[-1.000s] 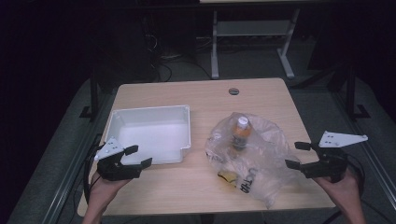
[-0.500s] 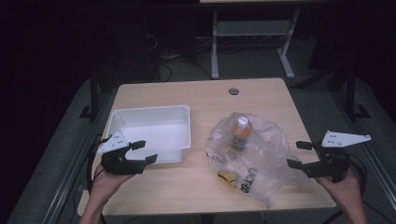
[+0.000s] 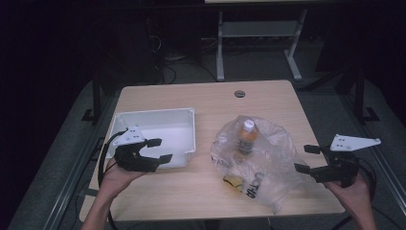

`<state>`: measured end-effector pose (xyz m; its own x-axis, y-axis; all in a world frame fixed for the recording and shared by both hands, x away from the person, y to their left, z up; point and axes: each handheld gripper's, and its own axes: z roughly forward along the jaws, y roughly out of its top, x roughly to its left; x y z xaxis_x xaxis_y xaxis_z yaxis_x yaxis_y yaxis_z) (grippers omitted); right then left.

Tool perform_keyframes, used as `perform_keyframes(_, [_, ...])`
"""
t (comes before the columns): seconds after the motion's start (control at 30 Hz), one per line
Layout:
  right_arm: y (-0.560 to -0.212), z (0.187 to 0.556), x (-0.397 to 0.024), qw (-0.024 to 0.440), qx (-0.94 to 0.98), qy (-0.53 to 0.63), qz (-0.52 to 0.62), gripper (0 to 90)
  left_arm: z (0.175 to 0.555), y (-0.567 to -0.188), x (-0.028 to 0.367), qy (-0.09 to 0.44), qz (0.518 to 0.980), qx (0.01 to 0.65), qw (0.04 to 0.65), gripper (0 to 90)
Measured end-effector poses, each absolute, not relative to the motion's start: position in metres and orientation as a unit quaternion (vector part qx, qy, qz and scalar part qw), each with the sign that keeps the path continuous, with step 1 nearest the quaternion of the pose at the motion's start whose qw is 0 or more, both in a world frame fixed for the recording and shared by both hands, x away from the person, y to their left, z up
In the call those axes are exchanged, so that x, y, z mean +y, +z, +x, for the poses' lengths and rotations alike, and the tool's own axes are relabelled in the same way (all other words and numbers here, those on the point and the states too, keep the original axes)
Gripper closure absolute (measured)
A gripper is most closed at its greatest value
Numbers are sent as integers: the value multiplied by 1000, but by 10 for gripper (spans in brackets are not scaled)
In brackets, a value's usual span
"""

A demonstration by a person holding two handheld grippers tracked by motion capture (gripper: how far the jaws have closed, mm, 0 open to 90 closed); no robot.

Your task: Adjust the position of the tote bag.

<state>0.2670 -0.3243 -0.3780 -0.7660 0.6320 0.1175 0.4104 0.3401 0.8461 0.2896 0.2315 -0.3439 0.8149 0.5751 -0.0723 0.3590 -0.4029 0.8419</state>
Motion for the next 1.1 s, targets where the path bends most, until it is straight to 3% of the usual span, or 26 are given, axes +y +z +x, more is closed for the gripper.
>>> perform_keyframes(1.1, [-382, 268, -325, 111, 815, 467, 325, 182, 310, -331, 177, 73, 861, 212, 456, 328])
